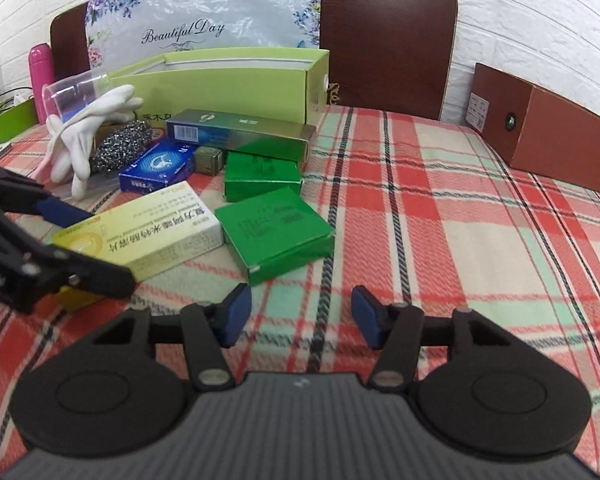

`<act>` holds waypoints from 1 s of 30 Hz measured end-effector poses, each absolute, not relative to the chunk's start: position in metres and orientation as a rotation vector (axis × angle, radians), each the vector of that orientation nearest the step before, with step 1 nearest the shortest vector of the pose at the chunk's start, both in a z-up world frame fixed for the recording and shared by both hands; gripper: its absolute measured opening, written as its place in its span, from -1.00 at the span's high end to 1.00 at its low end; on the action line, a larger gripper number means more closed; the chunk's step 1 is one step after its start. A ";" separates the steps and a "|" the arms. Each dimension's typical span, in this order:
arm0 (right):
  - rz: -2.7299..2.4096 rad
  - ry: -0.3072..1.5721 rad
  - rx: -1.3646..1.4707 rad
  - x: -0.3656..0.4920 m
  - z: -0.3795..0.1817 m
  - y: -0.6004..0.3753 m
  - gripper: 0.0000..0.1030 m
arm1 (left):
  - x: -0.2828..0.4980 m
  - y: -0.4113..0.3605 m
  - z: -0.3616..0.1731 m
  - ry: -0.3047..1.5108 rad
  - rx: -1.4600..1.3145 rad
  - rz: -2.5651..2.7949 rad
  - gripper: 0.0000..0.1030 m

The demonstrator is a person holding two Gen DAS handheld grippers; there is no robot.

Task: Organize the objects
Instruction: 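Grasp the yellow medicine box with the left tool while the right tool grasps the green box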

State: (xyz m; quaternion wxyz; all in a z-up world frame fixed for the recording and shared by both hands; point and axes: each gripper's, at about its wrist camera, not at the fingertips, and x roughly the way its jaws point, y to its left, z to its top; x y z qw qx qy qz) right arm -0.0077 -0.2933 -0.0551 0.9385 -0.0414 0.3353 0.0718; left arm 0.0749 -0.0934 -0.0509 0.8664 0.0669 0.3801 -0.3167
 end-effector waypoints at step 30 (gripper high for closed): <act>0.192 0.678 -0.110 0.025 -0.061 -0.269 -0.69 | 0.088 -0.070 -0.043 0.813 0.188 -0.668 -0.44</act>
